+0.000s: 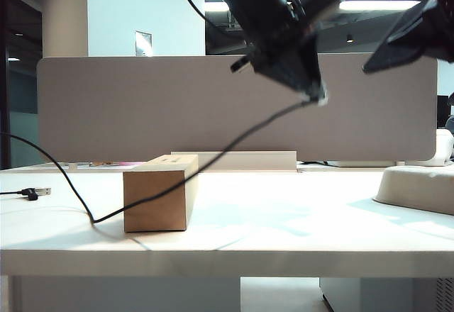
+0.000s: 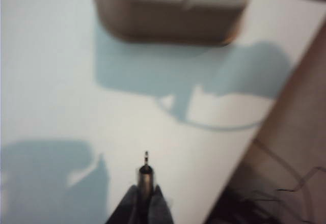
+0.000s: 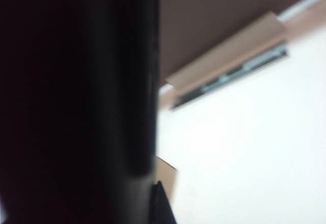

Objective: Pick up the charging cable and the phone, plug the charging cable into the charging port on the phone, and finally place them back on the table.

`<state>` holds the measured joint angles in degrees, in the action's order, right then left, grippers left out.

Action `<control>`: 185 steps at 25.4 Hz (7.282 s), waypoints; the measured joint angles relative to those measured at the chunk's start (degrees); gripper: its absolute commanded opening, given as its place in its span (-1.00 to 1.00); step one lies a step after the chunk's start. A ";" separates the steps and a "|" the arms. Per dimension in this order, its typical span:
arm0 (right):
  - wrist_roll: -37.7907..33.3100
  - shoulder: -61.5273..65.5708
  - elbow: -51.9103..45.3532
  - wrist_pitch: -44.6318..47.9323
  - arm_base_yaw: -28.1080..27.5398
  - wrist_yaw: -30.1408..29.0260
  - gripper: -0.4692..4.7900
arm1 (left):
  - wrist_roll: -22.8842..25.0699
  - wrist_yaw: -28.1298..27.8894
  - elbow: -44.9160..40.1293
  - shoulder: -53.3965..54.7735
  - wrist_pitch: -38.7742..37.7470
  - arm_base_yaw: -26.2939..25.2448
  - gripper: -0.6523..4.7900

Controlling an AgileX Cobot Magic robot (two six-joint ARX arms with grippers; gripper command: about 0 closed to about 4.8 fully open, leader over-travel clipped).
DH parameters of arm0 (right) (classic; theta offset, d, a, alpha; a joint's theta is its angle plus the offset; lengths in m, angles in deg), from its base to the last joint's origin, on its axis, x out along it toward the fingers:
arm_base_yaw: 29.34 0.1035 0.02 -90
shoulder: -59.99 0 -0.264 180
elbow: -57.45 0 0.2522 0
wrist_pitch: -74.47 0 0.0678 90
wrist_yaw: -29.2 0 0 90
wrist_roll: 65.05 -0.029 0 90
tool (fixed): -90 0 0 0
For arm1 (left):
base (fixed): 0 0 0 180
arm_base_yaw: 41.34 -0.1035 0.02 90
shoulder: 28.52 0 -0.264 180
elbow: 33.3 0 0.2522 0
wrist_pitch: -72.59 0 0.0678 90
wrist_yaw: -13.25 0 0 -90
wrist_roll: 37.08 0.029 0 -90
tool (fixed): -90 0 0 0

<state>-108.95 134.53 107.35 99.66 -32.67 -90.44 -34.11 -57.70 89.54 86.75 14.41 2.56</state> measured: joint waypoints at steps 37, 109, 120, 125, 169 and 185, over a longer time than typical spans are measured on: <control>-35.65 -0.02 0.04 35.01 0.50 -12.76 -0.85 | -12.70 53.81 0.00 -2.10 22.64 -7.43 -0.78; -8.24 0.02 0.00 -12.17 -0.79 0.90 -0.84 | -0.24 36.00 -0.17 -6.78 -1.64 -18.84 -0.78; -2.51 4.83 0.00 -28.04 -0.72 7.98 -0.85 | 14.91 14.10 -0.22 -9.49 -20.11 -19.12 -0.78; -2.99 9.25 -0.17 -30.88 -0.76 9.66 -0.84 | 15.34 14.08 -0.22 -9.46 -21.18 -19.10 -0.78; 19.52 -33.48 -1.05 -62.36 1.62 21.75 -0.79 | 15.47 6.40 -15.02 -27.21 -18.49 -19.10 -0.78; 23.37 -72.76 -20.74 -61.20 10.99 32.24 -0.84 | 13.84 6.38 -34.56 -38.93 -9.38 -18.84 -0.78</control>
<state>-85.59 61.77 86.61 38.47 -21.68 -58.21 -20.28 -51.32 54.98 47.82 5.03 -16.28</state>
